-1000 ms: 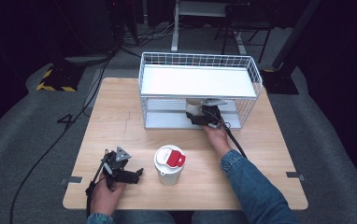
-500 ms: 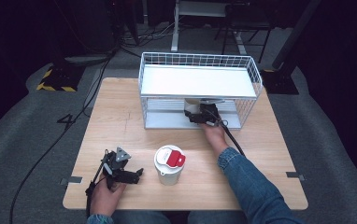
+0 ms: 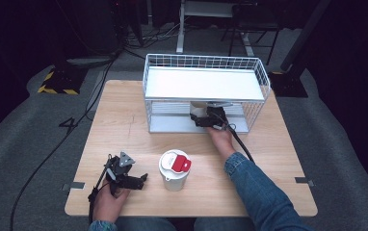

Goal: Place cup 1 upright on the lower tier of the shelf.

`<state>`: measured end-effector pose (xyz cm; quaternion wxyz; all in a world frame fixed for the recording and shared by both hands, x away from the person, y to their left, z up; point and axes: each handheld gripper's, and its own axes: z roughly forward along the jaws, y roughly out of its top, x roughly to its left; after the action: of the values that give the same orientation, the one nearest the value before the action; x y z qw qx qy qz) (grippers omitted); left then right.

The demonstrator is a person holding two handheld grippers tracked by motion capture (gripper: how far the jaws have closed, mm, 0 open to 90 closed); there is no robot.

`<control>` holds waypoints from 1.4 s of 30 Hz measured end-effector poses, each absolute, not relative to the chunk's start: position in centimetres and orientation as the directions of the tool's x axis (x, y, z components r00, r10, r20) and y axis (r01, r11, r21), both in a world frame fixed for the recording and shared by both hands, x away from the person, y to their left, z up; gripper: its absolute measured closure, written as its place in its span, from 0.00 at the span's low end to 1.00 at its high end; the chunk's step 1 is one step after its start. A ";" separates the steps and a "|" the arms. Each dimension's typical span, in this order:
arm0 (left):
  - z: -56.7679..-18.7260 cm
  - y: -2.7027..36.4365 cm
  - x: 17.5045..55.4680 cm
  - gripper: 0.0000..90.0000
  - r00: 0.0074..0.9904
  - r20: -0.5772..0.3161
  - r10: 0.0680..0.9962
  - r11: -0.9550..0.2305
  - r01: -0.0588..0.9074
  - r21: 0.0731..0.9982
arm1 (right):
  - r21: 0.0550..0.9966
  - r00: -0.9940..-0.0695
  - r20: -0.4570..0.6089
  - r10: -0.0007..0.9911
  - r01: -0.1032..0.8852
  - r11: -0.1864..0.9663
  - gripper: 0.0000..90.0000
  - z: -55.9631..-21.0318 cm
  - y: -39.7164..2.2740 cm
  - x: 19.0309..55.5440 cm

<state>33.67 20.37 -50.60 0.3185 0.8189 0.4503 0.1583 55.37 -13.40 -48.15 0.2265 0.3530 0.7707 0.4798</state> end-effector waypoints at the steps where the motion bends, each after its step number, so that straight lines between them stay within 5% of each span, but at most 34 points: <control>1: -50.6 20.4 33.7 0.01 0.546 -0.028 0.838 -0.393 0.638 0.663 | 0.898 -0.651 -0.004 0.759 0.332 0.289 0.12 -48.1 -13.5 55.4; 24: -50.6 20.7 34.0 0.00 0.576 -0.027 0.817 -0.416 0.622 0.663 | 0.908 -0.688 -0.068 0.722 0.257 0.330 0.07 -45.2 -17.3 49.2; 42: -50.5 20.9 34.5 0.00 0.599 -0.021 0.800 -0.438 0.609 0.661 | 0.897 -0.701 -0.043 0.712 0.286 0.336 0.07 -41.6 -23.3 43.4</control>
<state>34.48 20.87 -50.53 0.3205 0.8347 0.4221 0.1493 43.43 -23.34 -41.55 0.2212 0.3171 0.7870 0.4808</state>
